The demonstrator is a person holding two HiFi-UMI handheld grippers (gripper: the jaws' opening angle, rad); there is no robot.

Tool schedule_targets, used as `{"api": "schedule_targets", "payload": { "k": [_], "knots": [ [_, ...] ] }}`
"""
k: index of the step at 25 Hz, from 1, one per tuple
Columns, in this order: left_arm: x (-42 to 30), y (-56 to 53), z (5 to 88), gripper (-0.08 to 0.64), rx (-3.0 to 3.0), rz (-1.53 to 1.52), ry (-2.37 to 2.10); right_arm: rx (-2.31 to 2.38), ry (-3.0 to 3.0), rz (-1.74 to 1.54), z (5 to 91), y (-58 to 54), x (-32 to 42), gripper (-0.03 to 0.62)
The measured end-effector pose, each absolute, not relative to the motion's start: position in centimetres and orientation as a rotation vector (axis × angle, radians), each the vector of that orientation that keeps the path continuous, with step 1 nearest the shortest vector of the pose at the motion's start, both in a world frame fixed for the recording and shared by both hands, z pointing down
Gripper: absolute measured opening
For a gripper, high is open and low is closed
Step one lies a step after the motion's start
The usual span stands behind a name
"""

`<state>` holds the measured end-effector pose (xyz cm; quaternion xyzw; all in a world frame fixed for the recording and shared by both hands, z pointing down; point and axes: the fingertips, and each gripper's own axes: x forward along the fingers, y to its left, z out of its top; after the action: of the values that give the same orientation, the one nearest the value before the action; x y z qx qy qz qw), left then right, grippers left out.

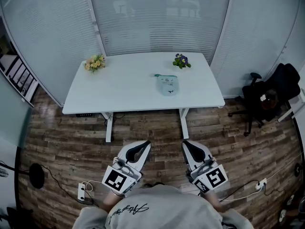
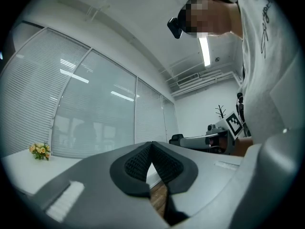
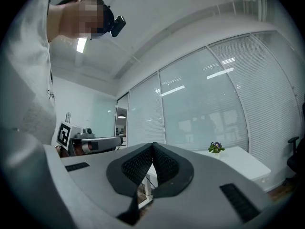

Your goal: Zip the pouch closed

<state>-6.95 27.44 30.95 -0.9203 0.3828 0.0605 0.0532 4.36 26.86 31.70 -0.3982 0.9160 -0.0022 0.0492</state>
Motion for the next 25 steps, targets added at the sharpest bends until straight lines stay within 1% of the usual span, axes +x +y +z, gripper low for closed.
{"api": "schedule_targets", "payload": {
  "k": [13,25],
  "knots": [
    [-6.9,26.6,31.0,-0.002,-2.795,0.183,1.169,-1.198,2.794,0.006,31.4,26.2,4.3,0.002],
    [-5.2,27.0,31.9,-0.002,-2.793,0.145,1.174,-1.210,2.785,-0.022,32.1,26.1,6.7,0.002]
  ]
}}
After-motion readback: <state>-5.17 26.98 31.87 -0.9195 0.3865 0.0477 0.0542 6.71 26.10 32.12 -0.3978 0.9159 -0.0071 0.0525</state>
